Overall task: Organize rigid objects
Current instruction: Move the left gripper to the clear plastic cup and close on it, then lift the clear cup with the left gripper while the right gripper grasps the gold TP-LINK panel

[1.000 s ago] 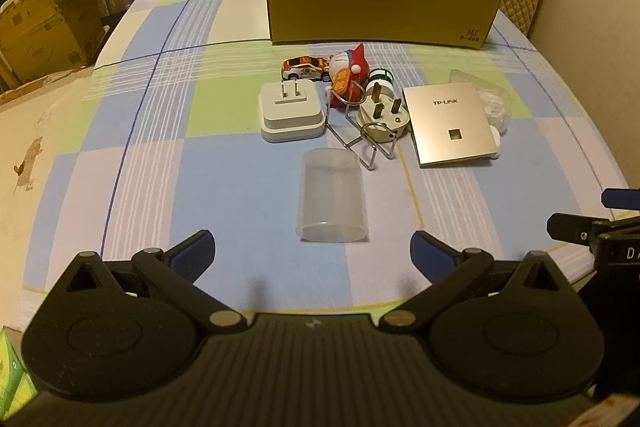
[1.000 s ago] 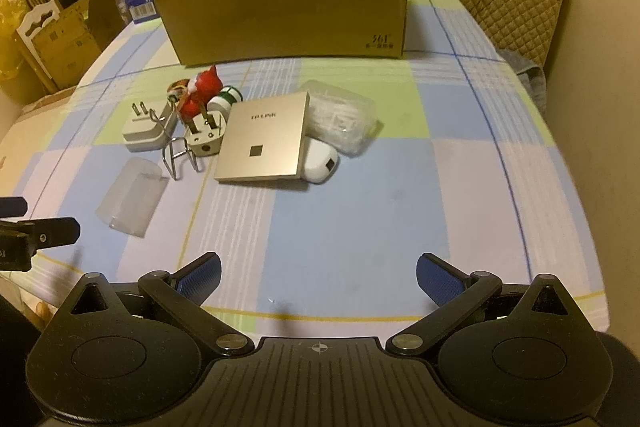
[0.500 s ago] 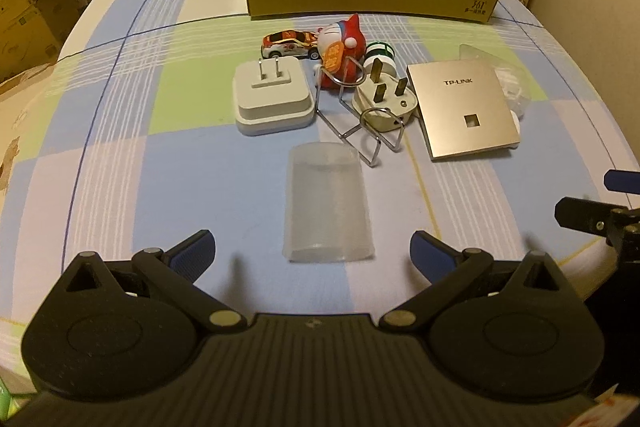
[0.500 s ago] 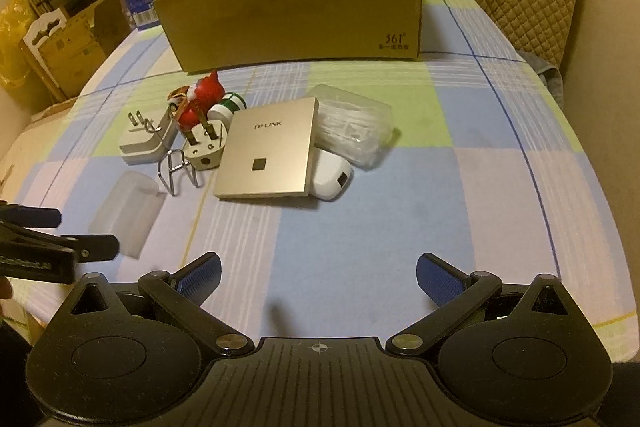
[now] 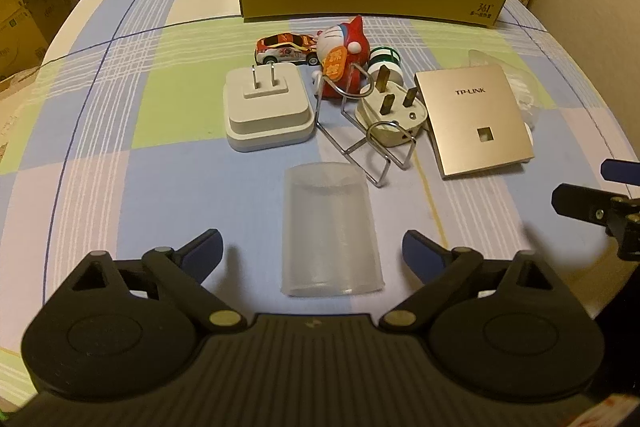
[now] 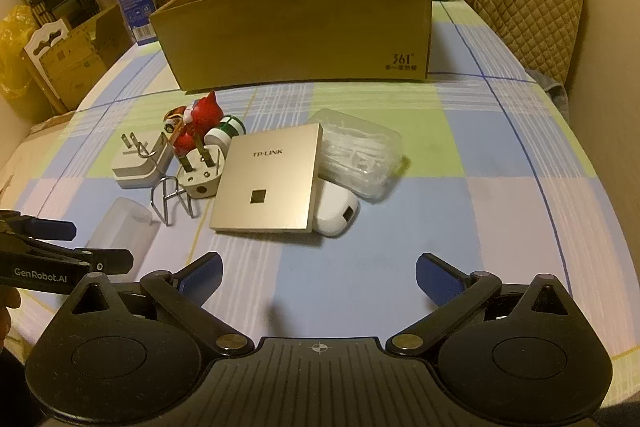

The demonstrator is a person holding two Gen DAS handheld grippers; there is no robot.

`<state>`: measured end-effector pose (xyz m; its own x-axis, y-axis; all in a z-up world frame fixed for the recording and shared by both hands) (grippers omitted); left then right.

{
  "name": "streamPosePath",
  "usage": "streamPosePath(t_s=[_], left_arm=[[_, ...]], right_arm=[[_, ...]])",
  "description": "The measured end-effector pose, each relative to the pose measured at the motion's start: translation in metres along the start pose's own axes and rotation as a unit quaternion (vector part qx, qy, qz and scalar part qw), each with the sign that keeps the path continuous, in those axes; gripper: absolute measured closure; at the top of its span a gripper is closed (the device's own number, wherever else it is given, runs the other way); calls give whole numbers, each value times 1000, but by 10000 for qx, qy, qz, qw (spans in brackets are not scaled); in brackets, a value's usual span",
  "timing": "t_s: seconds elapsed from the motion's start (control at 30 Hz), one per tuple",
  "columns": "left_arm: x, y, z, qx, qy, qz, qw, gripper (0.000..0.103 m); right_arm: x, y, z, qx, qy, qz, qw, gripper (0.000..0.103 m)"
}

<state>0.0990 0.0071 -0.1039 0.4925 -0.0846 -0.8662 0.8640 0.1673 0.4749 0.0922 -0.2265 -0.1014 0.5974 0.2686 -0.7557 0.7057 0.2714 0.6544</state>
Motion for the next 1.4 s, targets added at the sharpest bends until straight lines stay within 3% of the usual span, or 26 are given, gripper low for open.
streamPosePath(t_s=[0.33, 0.63, 0.77, 1.27, 1.4], left_arm=[[7, 7, -1, -100, -543, 222, 9982, 25], [15, 5, 0, -64, -588, 162, 9981, 39], [14, 5, -1, -56, -593, 181, 9981, 57], [-3, 18, -5, -236, -529, 650, 9962, 57], [-7, 24, -9, -410, -584, 804, 9942, 57]], right_arm=[[8, 3, -1, -20, -94, 117, 9999, 2], [12, 2, 0, -28, -183, 166, 9997, 2], [13, 3, -2, -52, -180, 198, 9996, 2], [32, 18, -29, -370, -173, 401, 9984, 3], [42, 25, -38, -457, -216, 442, 9977, 17]])
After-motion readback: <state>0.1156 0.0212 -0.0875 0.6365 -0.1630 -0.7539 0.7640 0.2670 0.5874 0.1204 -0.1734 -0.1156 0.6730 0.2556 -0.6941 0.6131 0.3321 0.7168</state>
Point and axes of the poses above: each gripper's, at about its wrist camera, not at the fingertips, and x roughly the way its jaws point, z to its right, y to its top, the point moved 2 cm from there along x, roughly the way its jaws point, and after that the axes turned 14 degrees about -x, right-handed, at the moved point
